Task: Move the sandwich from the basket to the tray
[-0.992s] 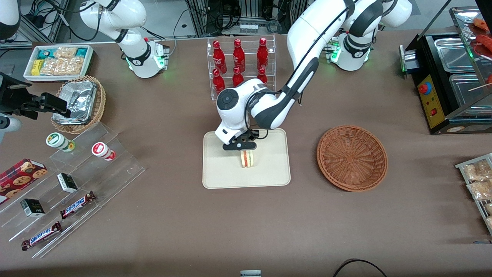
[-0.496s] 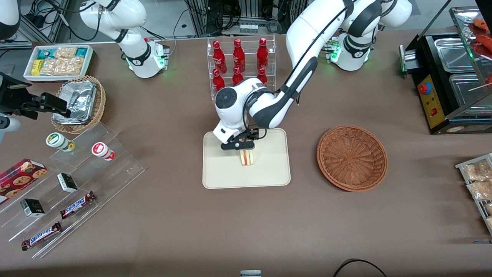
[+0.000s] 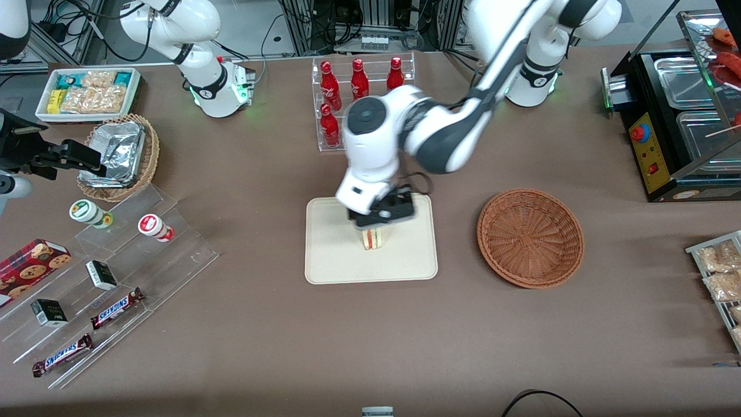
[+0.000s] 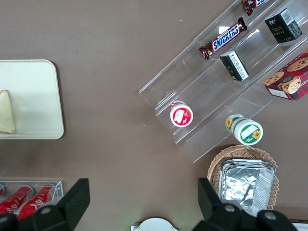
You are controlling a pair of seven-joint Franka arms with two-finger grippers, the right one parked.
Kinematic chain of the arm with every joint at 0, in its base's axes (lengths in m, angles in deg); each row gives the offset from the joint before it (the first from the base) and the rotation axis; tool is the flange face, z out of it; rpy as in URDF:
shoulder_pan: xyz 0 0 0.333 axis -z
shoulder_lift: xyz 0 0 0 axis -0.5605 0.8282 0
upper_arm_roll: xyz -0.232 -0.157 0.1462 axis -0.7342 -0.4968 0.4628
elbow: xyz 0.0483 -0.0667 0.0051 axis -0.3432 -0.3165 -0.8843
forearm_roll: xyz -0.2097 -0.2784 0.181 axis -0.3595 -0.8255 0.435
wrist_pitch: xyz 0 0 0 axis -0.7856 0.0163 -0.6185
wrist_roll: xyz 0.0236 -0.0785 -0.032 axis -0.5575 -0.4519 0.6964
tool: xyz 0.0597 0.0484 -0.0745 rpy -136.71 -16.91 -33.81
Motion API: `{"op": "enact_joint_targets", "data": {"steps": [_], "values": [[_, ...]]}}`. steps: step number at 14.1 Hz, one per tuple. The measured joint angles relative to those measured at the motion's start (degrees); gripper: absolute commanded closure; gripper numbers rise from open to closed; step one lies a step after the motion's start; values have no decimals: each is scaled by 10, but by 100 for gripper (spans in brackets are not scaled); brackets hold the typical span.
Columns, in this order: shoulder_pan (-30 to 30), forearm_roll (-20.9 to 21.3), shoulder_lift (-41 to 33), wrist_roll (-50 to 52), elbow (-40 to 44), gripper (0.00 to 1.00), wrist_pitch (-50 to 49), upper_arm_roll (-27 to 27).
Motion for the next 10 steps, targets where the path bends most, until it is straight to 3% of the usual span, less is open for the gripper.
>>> {"op": "enact_joint_targets", "data": {"steps": [4,7,10], "values": [[-87,-13,-81,-26,-1,0,-99,0],[-149,-42,-141,-102,-5,0,-191,1],[-224,-74,-216,-218,-55,0,-216,1]]}}
